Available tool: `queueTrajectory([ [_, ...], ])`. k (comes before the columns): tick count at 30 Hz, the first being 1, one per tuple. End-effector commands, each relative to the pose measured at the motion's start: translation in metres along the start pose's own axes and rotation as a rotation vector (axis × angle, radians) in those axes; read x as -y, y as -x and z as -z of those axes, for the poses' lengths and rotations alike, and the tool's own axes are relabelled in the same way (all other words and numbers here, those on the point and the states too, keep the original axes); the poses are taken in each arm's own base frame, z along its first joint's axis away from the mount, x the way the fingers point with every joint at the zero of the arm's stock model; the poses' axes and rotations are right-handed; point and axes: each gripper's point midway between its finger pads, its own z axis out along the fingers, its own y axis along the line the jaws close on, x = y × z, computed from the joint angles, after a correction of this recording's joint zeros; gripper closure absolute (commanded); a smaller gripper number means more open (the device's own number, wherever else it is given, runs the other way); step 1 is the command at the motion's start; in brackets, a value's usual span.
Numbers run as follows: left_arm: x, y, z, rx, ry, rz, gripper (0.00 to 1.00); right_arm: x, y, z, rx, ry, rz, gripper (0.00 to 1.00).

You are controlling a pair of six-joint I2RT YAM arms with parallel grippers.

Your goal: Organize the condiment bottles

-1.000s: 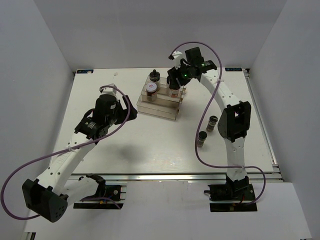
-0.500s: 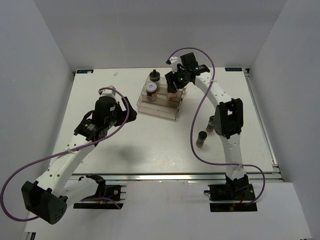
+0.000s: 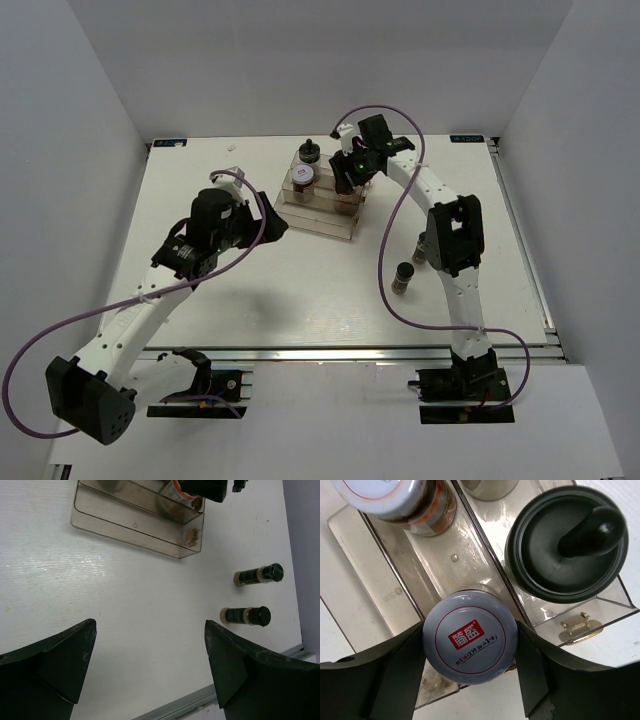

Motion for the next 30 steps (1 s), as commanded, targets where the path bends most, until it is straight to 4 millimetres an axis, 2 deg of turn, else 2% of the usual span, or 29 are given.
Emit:
queueTrajectory([
  [1,0.028,0.010,0.003,0.001,-0.124,-0.043,0.02,0.000,0.031,0.010,0.101,-0.004,0.054,0.43],
  [5,0.046,0.012,0.002,-0.004,-0.174,-0.079,0.02,-0.002,0.029,0.011,0.094,0.005,0.065,0.31],
  [8,0.062,0.008,-0.002,-0.014,-0.222,-0.121,0.02,-0.008,0.035,0.019,0.106,0.026,0.081,0.19],
  [9,0.065,0.006,-0.004,-0.020,-0.233,-0.132,0.02,-0.010,0.034,0.021,0.106,0.030,0.087,0.12],
  [13,0.090,0.001,-0.008,-0.018,-0.316,-0.184,0.02,-0.014,0.041,0.037,0.116,0.037,0.092,0.11],
  [16,0.111,-0.006,-0.011,-0.023,-0.389,-0.242,0.03,-0.020,0.057,0.068,0.148,0.049,0.078,0.11],
  [17,0.120,-0.008,-0.011,-0.022,-0.418,-0.267,0.03,-0.024,0.065,0.092,0.173,0.065,0.079,0.11],
  [18,0.125,-0.014,-0.014,-0.041,-0.441,-0.280,0.04,-0.029,0.069,0.107,0.193,0.093,0.096,0.11],
  [19,0.133,-0.013,-0.015,-0.030,-0.470,-0.293,0.06,-0.021,0.064,0.121,0.205,0.113,0.106,0.11],
  [20,0.141,-0.019,-0.015,-0.036,-0.500,-0.316,0.07,-0.034,0.074,0.151,0.272,0.188,0.123,0.12],
  [22,0.152,-0.028,-0.024,-0.056,-0.533,-0.330,0.10,-0.031,0.066,0.175,0.292,0.231,0.093,0.21],
  [23,0.162,-0.031,-0.025,-0.066,-0.555,-0.338,0.16,-0.022,0.058,0.195,0.313,0.244,0.061,0.25],
  [24,0.165,-0.036,-0.029,-0.089,-0.555,-0.344,0.19,-0.019,0.050,0.203,0.312,0.253,0.034,0.37],
  [25,0.165,-0.049,-0.043,-0.138,-0.546,-0.349,0.22,-0.013,0.041,0.212,0.317,0.256,0.010,0.45],
  [26,0.173,-0.058,-0.046,-0.163,-0.560,-0.365,0.26,-0.004,0.025,0.226,0.323,0.250,-0.033,0.56],
  [27,0.182,-0.058,-0.048,-0.172,-0.563,-0.376,0.27,0.000,0.016,0.231,0.323,0.243,-0.049,0.80],
  [28,0.181,-0.070,-0.062,-0.209,-0.536,-0.382,0.26,0.003,0.005,0.236,0.315,0.238,-0.072,0.85],
  [29,0.187,-0.079,-0.066,-0.224,-0.531,-0.395,0.25,0.005,-0.002,0.248,0.321,0.220,-0.081,0.85],
  [30,0.192,-0.083,-0.071,-0.231,-0.521,-0.405,0.21,0.011,-0.022,0.248,0.297,0.208,-0.113,0.66],
])
